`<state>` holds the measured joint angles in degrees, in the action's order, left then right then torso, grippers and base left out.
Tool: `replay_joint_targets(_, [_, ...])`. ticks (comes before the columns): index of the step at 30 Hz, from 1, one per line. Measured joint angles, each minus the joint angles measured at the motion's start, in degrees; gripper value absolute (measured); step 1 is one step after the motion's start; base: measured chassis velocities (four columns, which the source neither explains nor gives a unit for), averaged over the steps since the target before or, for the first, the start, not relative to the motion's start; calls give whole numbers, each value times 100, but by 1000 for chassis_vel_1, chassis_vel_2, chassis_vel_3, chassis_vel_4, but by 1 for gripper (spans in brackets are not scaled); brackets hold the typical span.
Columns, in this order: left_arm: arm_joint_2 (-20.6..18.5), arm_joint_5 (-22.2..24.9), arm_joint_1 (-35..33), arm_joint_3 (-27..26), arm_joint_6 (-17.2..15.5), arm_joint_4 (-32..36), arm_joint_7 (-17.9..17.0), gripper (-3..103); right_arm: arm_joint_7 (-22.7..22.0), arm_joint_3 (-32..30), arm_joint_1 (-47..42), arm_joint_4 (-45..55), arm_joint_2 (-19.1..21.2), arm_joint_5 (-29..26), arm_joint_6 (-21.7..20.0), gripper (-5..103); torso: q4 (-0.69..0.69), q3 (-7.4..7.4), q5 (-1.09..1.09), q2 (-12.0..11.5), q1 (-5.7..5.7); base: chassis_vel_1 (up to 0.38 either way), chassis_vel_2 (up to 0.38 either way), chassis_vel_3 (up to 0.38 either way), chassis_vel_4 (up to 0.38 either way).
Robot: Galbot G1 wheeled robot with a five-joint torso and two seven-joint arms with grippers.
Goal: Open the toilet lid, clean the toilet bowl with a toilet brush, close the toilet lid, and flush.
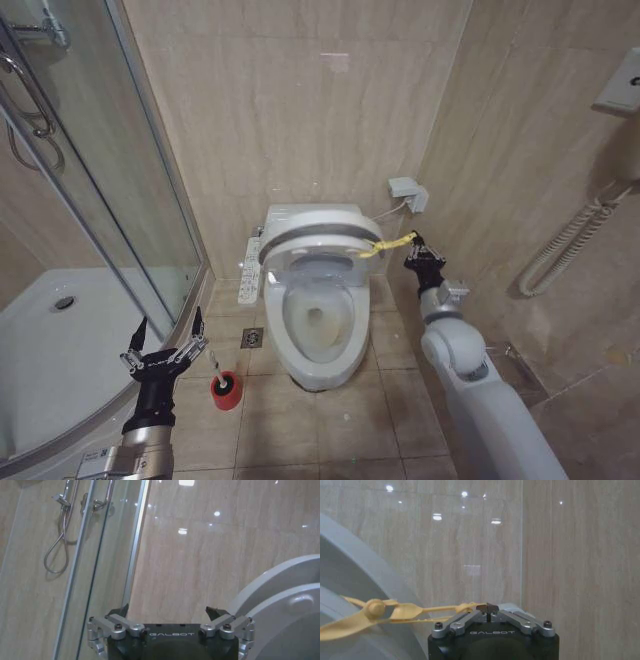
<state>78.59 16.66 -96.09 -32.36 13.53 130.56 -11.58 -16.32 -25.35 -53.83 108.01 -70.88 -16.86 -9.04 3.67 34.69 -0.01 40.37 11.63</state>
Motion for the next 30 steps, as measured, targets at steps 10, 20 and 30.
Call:
replay_joint_targets(10, [0, 0, 0, 0, 0, 0, 1, 100, -20, 338, 1059, -632, -63, -36, -85, 0, 3, 0, 1, 0, 0, 0, 0, 0, 0])
replay_joint_targets(20, [0, 0, 0, 0, 0, 0, 0, 100, -36, 637, 1990, -1359, -8, -126, -137, 0, 1, 1, 0, 0, 1, 0, 0, 0, 0])
replay_joint_targets(30, [0, 0, 0, 0, 0, 0, 0, 100, 1, 906, 2538, -1958, -68, -124, -106, 0, 1, 1, 0, 0, 1, 0, 0, 0, 0])
